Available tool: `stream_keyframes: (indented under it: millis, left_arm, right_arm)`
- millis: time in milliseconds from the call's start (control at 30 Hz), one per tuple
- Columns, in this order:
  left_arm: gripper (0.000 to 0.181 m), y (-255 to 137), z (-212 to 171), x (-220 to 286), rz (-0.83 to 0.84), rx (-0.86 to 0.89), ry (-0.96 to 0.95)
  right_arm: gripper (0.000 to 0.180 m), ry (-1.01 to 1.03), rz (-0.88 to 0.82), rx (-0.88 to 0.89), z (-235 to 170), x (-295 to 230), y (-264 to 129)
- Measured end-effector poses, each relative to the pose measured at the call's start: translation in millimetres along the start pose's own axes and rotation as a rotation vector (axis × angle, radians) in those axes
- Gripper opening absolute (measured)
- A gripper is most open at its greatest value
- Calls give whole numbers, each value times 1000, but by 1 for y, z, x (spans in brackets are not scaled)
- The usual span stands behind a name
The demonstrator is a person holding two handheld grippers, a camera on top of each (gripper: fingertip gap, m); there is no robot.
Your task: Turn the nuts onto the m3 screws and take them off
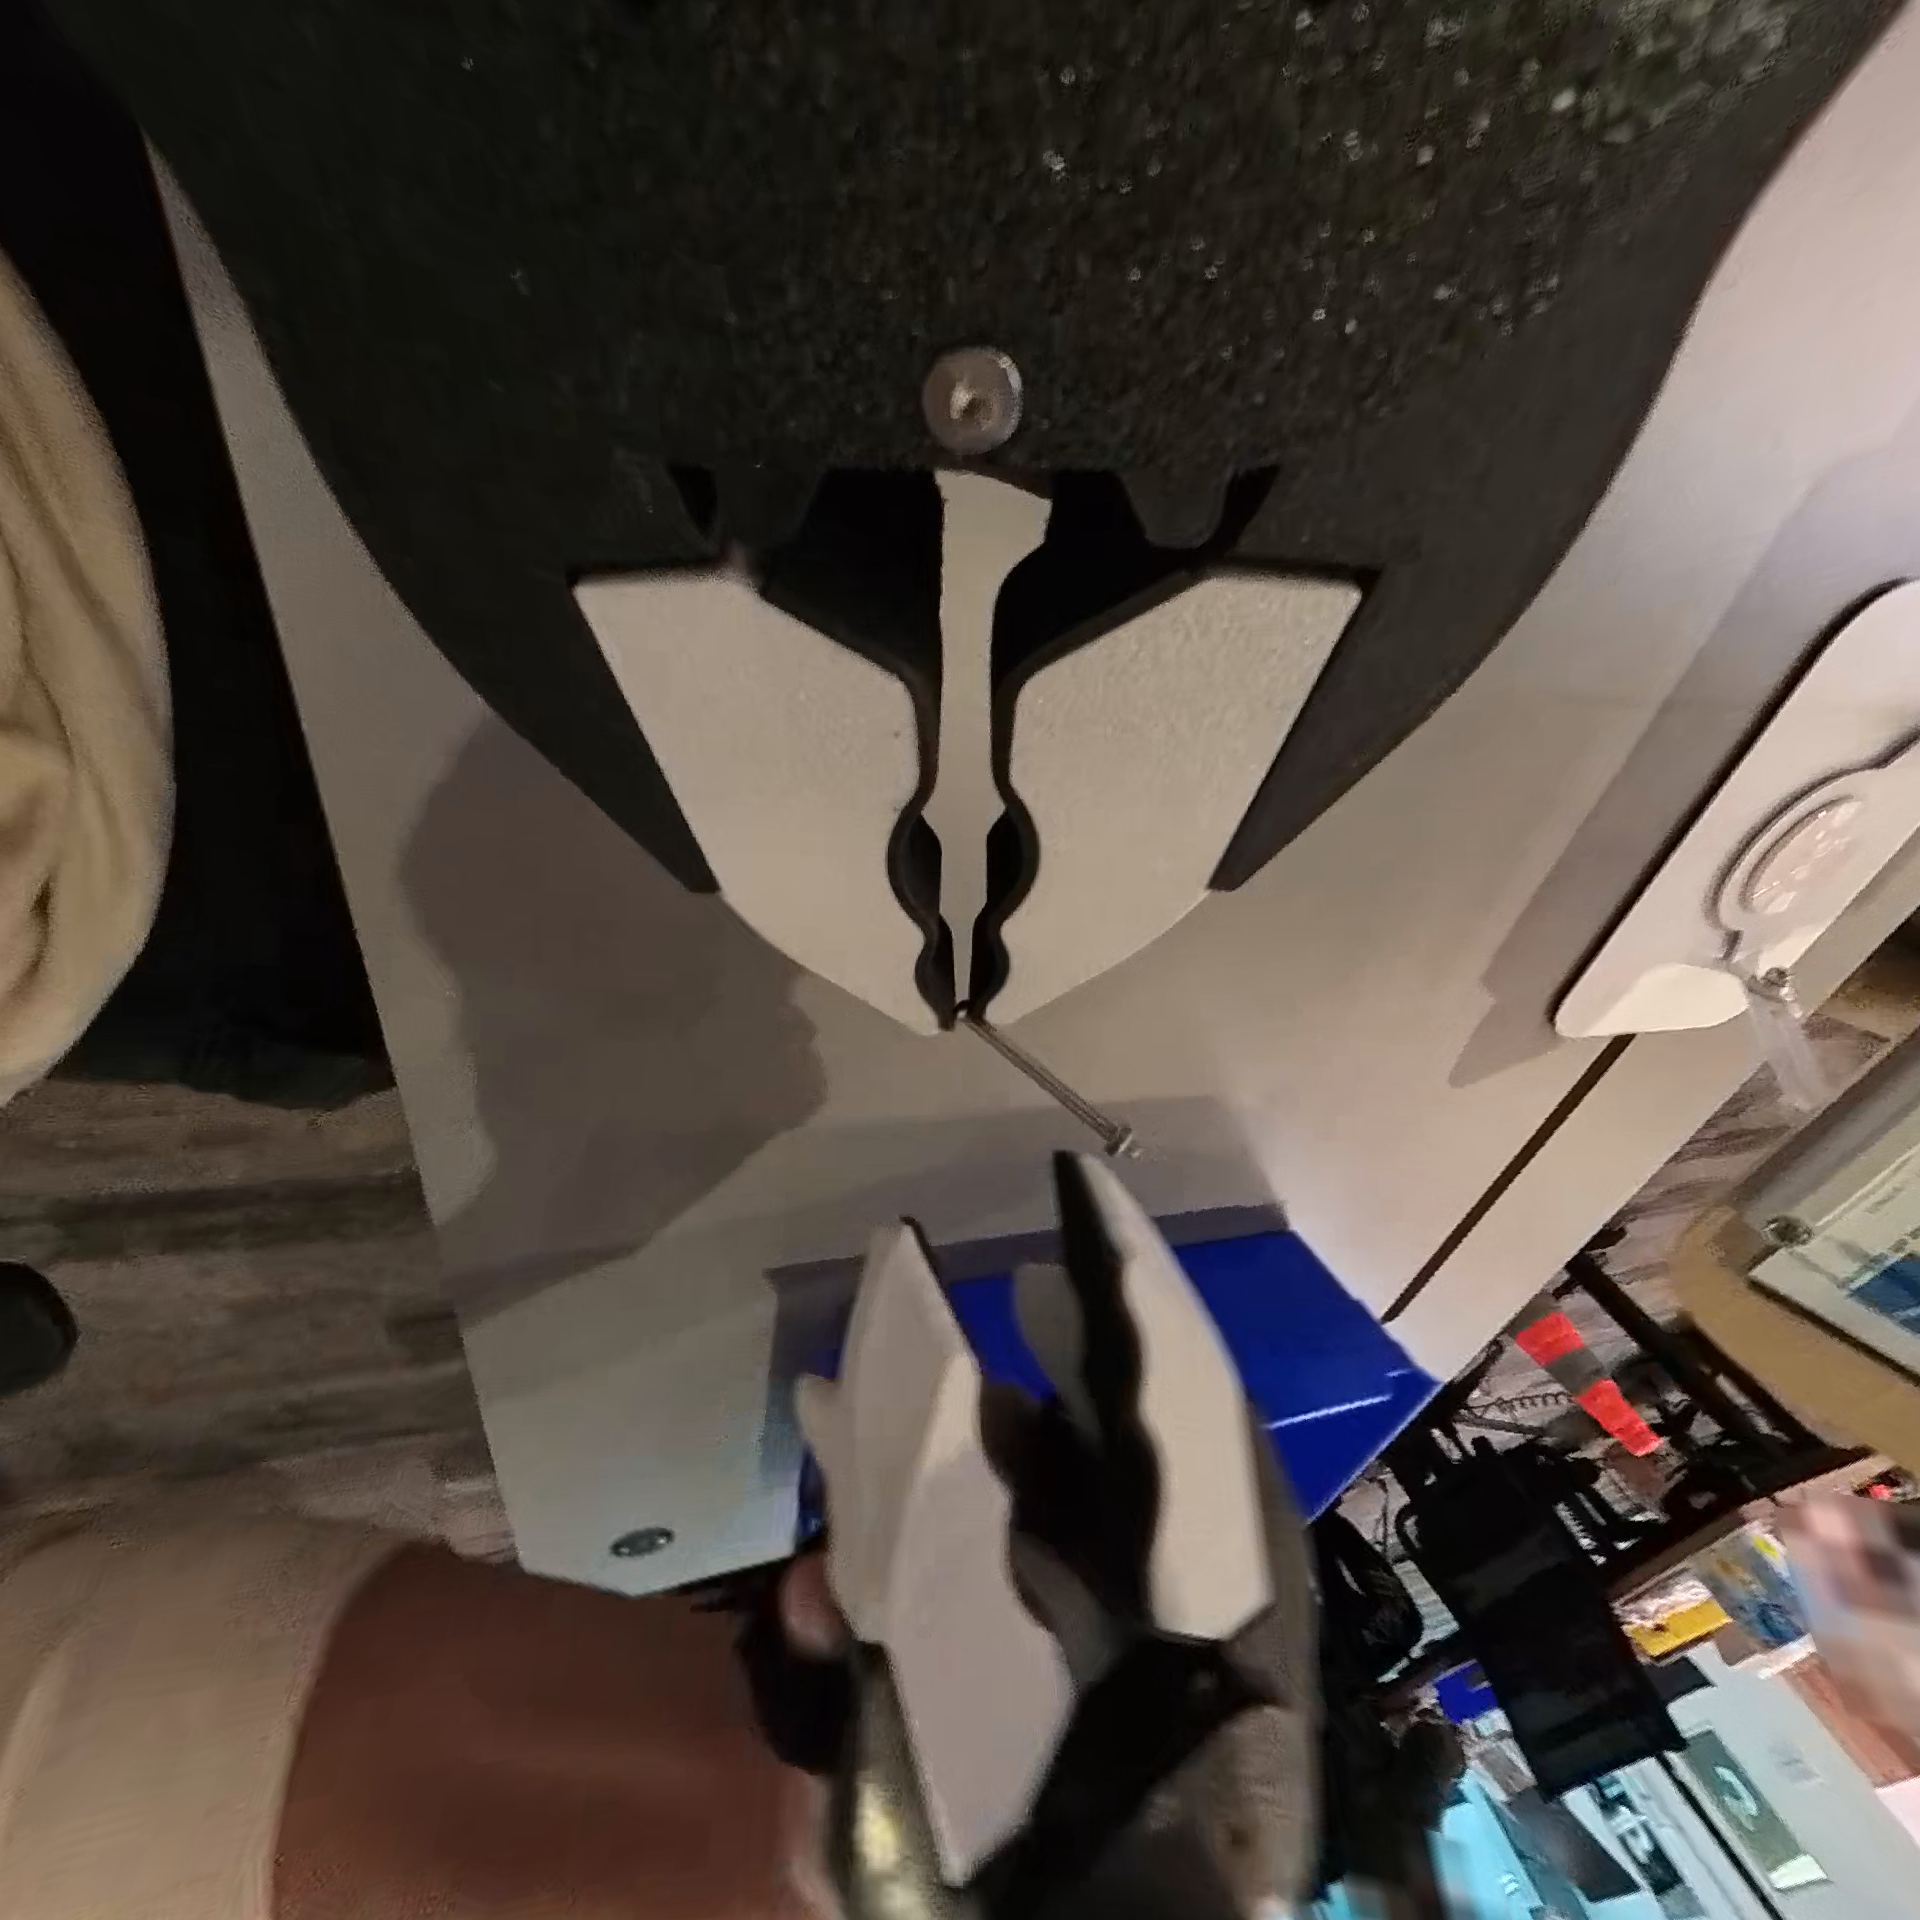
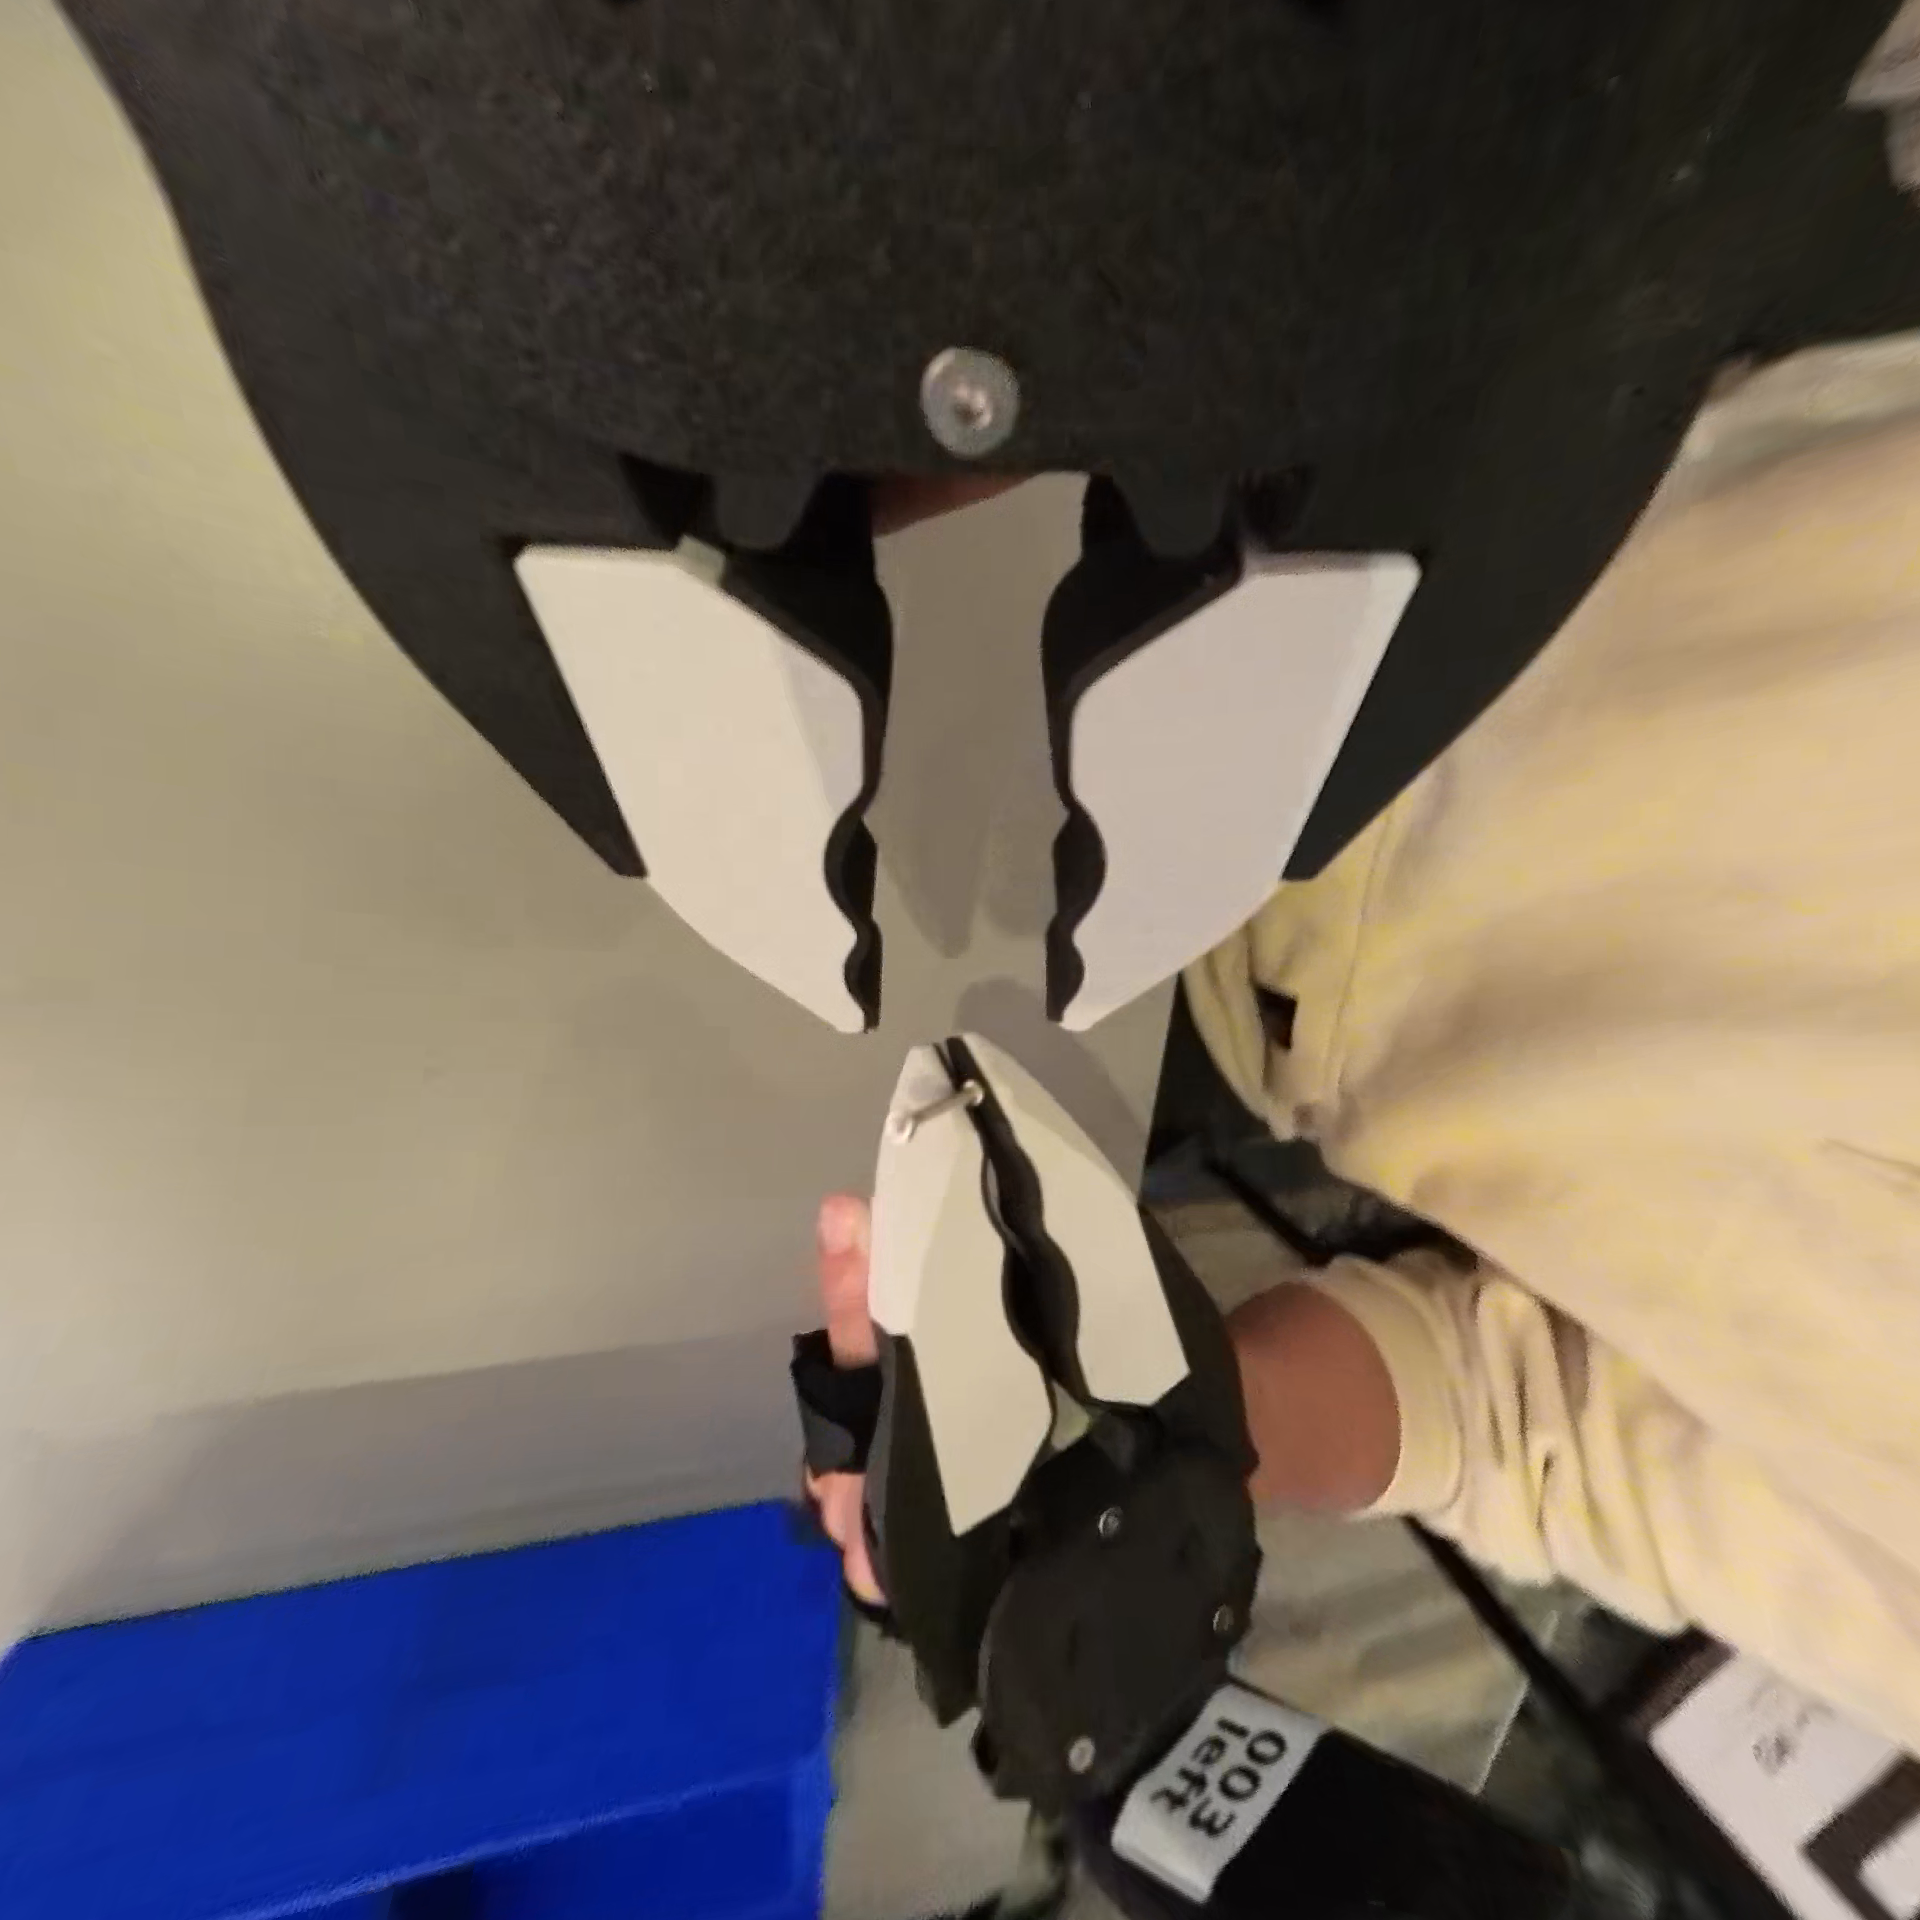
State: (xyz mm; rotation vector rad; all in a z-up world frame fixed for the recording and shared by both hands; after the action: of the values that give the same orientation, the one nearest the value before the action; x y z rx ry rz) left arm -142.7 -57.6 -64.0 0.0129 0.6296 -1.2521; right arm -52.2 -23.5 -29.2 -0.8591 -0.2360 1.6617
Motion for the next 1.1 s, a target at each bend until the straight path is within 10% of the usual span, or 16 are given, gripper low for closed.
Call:
stream_keyframes:
  millis: [533, 833, 1100]
  left_arm:
    - [4, 6, 0, 6, -10, -30, 35]
    - [45, 8, -25, -32, 339, -83, -262]
    - [41, -30, -65, -45, 943, -106, -553]
  right_arm:
    - [5, -74, 14, -242, 13, 4, 9]
    - [5, 21, -407, 213, -1, 40, -2]
    - [5, 244, -1016, 762, -50, 41, 2]
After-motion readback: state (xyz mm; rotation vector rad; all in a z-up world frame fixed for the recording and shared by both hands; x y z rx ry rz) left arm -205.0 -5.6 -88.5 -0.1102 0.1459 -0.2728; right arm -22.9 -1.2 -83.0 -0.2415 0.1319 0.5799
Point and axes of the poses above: each gripper's, where its closed fingertips meet, y out along the fingers, z out of its top, x = y × z across the jaws, the point moved 5 cm from there along -y, back along the fingers, and after that the axes turned 11 degrees about y, right-handed, at the moved point
